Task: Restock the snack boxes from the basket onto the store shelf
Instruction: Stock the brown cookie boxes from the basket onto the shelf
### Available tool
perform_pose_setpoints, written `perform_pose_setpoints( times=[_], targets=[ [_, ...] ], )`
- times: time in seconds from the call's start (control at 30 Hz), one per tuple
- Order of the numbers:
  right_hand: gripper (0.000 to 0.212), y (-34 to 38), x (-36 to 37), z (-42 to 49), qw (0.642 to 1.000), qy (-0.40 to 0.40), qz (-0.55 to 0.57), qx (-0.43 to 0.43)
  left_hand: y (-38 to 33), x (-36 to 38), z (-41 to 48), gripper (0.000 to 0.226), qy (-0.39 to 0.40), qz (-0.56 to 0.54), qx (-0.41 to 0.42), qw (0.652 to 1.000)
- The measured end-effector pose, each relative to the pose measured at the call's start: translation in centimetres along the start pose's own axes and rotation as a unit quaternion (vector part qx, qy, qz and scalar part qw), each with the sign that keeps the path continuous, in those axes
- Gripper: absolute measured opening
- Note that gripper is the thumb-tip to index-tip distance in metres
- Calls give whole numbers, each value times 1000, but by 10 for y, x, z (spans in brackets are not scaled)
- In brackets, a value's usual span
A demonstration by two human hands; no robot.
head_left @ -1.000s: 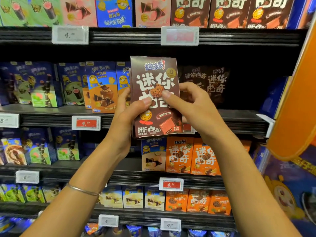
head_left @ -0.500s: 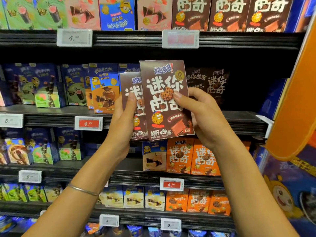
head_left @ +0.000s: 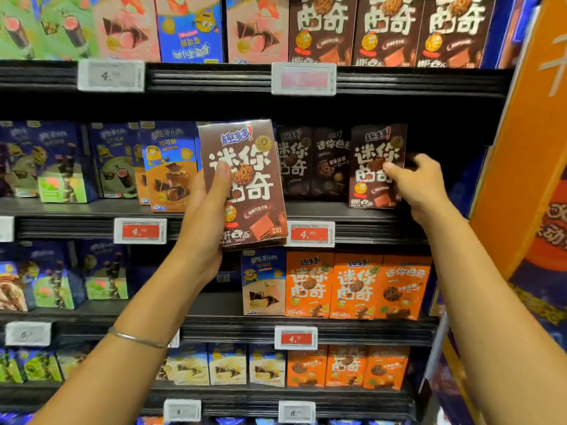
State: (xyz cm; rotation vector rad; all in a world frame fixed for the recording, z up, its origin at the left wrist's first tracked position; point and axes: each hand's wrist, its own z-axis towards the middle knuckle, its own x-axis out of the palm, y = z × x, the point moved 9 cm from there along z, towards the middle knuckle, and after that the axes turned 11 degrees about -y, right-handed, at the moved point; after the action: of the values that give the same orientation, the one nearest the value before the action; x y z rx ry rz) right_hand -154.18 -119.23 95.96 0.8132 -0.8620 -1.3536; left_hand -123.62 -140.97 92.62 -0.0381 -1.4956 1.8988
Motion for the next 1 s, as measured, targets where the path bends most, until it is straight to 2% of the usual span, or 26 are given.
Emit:
perform_pose_setpoints(
  times=[0.1, 0.23, 0.43, 0.7, 0.83, 1.0],
  targets=[
    [36, -22, 4, 23, 998, -24, -49, 32, 0, 6, 1, 42, 9, -4, 1, 1000],
    [35, -27, -4, 44, 984, -104, -145, 24, 0, 9, 1, 44, 15, -9, -3, 1000],
    [45, -35, -2, 59, 968, -125, -216, 30, -1, 10, -2, 44, 29, 0, -2, 1000],
    [54, -46, 12, 68, 968, -107, -213, 74, -3, 8, -4, 36, 31, 4, 1, 1000],
    [57, -51, 22, 72, 978, -76, -163, 102, -3, 9, -5, 41, 30, 9, 1, 1000],
    [59, -50, 21, 72, 981, -80, -159, 82, -2, 11, -7, 40, 30, 10, 4, 999]
  ],
)
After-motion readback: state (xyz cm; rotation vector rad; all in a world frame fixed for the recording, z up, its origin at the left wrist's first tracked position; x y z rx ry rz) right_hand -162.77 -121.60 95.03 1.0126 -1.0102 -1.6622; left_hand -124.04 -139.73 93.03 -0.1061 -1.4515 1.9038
